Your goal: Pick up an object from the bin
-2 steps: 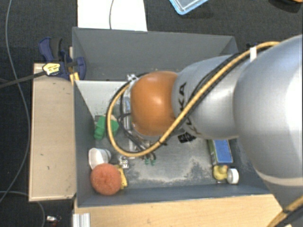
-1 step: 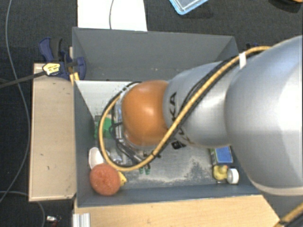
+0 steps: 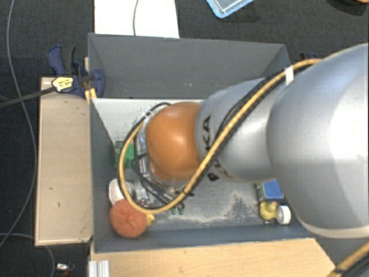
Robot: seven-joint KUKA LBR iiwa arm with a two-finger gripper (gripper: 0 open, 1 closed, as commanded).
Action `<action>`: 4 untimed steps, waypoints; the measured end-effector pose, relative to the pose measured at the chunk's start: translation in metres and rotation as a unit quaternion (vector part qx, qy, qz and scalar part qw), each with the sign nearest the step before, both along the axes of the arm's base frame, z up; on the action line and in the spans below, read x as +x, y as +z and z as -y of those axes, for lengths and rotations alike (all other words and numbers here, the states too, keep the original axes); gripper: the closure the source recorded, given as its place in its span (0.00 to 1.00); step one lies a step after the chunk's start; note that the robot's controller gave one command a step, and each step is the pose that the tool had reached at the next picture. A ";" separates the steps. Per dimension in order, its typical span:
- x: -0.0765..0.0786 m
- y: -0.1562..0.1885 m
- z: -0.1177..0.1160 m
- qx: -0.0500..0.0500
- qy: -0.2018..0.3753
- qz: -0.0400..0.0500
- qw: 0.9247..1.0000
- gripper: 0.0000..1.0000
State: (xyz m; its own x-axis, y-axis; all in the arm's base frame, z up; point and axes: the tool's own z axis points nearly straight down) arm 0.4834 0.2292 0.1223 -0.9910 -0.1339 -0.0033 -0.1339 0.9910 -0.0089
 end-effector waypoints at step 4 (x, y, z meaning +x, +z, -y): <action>0.045 -0.021 -0.003 -0.002 0.212 0.005 0.977 0.00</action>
Offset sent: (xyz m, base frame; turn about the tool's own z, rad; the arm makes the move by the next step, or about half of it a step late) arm 0.0448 -0.0250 -0.0308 -0.0589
